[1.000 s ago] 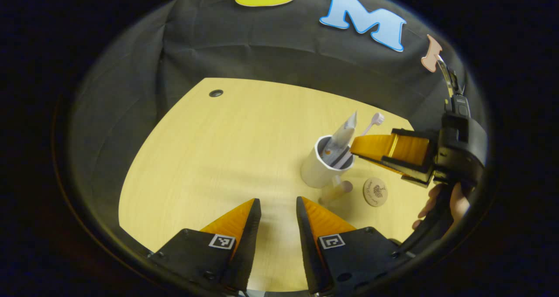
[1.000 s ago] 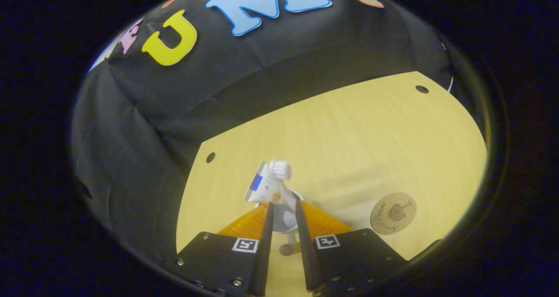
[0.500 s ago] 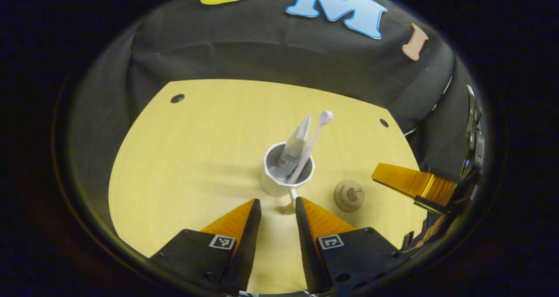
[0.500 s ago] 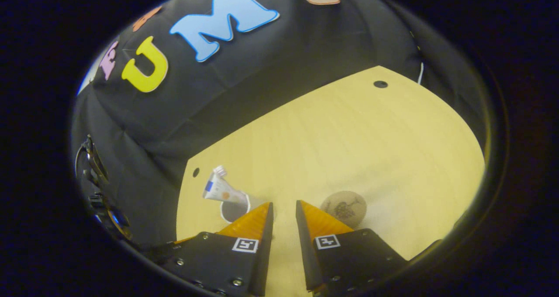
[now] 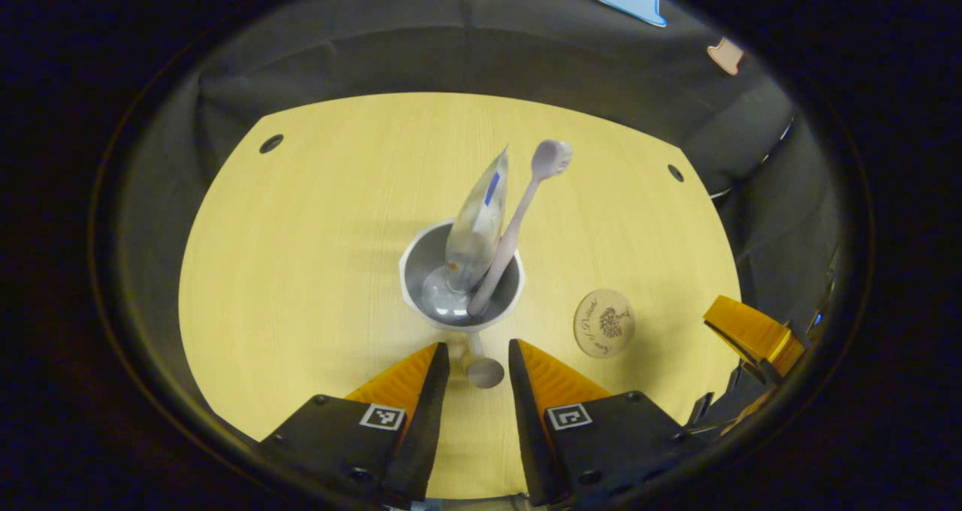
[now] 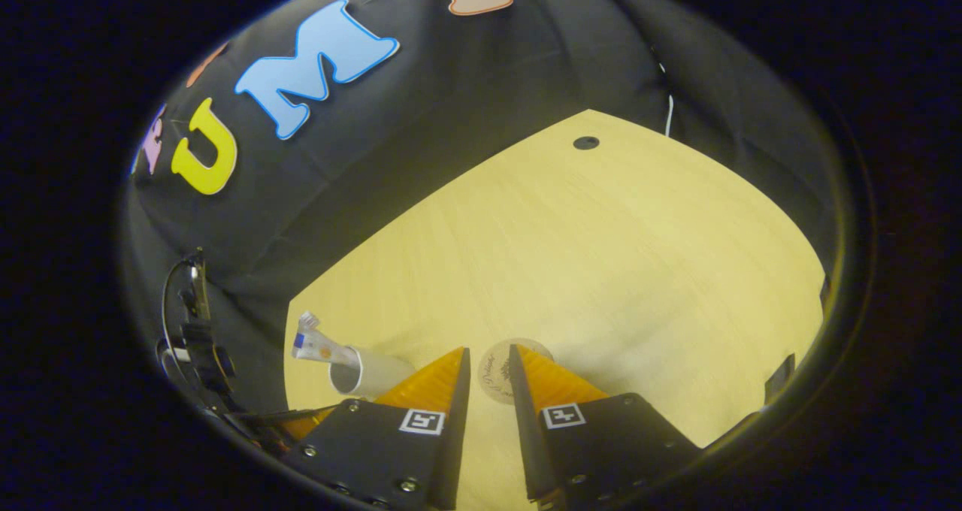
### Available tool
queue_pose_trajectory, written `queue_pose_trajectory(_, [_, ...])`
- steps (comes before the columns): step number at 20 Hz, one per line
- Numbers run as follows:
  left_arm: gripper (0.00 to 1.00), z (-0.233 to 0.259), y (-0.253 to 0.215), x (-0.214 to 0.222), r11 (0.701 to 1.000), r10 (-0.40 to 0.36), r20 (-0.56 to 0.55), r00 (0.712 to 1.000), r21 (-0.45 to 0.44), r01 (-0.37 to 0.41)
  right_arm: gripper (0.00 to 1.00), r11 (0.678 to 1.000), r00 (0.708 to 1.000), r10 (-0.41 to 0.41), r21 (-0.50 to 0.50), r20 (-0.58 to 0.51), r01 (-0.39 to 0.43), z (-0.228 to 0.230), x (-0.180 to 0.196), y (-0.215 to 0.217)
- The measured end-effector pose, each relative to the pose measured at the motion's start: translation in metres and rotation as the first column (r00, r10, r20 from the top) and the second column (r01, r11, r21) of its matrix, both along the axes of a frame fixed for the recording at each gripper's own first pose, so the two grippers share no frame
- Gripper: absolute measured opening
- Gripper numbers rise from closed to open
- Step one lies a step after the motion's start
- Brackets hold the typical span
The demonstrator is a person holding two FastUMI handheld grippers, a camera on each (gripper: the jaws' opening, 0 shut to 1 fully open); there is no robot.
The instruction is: Put the toothbrush and toothpaste on the desktop into the cup, then pick up the cup and place it on the coaster on the desktop.
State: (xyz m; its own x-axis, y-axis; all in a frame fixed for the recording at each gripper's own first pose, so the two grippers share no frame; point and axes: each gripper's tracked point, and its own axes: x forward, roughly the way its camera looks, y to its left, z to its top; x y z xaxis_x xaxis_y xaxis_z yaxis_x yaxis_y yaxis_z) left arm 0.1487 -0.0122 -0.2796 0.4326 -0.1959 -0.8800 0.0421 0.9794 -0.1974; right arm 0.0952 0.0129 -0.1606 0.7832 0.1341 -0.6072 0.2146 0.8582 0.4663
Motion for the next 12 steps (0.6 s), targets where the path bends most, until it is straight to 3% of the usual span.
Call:
queue_pose_trajectory(2, [0.54,-0.015,0.002,0.003,1.000,0.009,-0.047,0.999,0.014,-0.008,0.33,1.000,1.000,-0.011,-0.001,-0.009,0.011,-0.003,0.000,-0.007])
queue_pose_trajectory(3, [0.59,-0.020,0.003,0.004,1.000,0.010,-0.068,0.998,0.015,-0.009,0.33,1.000,1.000,-0.015,-0.002,-0.014,0.015,-0.005,0.000,-0.010])
queue_pose_trajectory(4, [0.54,-0.026,0.004,0.005,1.000,0.010,-0.087,0.996,0.018,-0.008,0.33,1.000,1.000,-0.018,-0.003,-0.019,0.018,-0.006,0.001,-0.012])
queue_pose_trajectory(6, [0.59,-0.036,0.007,0.007,1.000,0.006,-0.117,0.993,0.030,-0.002,0.33,1.000,0.999,-0.027,-0.003,-0.030,0.027,-0.009,0.003,-0.017])
queue_pose_trajectory(7, [0.53,-0.040,0.012,0.008,0.999,0.004,-0.130,0.991,0.038,0.001,0.33,0.999,0.999,-0.034,-0.003,-0.037,0.034,-0.010,0.006,-0.021])
queue_pose_trajectory(10, [0.53,-0.040,0.027,0.009,1.000,0.010,-0.152,0.988,0.029,-0.005,0.33,0.999,0.997,-0.047,-0.007,-0.056,0.047,-0.017,0.007,-0.028])
queue_pose_trajectory(12, [0.44,-0.031,0.039,0.008,0.999,0.004,-0.149,0.989,0.033,0.001,0.33,0.999,0.996,-0.053,-0.004,-0.068,0.053,-0.021,0.007,-0.031])
